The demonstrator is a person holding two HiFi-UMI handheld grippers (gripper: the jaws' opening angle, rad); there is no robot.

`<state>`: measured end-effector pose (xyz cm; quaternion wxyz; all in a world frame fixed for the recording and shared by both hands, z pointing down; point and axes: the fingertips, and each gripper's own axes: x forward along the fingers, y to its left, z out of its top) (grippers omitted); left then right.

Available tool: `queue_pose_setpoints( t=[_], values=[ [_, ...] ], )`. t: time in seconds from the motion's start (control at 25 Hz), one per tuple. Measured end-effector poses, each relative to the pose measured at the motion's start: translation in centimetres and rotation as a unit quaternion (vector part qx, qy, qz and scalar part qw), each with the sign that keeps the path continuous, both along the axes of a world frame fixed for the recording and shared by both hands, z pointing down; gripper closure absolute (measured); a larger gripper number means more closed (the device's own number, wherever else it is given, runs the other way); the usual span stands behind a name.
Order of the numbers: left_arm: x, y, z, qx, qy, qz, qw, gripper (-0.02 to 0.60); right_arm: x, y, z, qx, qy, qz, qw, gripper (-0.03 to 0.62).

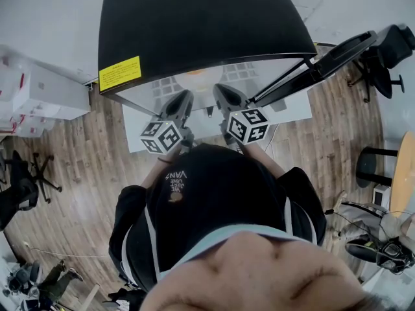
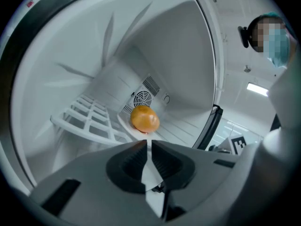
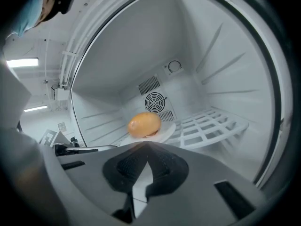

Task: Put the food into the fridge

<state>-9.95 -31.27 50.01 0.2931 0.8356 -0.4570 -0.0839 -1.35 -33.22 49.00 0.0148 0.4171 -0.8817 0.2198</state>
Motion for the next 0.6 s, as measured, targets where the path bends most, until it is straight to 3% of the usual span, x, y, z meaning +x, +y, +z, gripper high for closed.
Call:
queue_pose_setpoints(
  t=[0.6],
  values=[
    [-0.30, -0.47, 0.31, -0.009, 0.008, -0.006, 0.9999, 0.545, -0.25, -0.71, 0.00, 0.001, 0.003, -0.002, 1.000, 0.582]
  ],
)
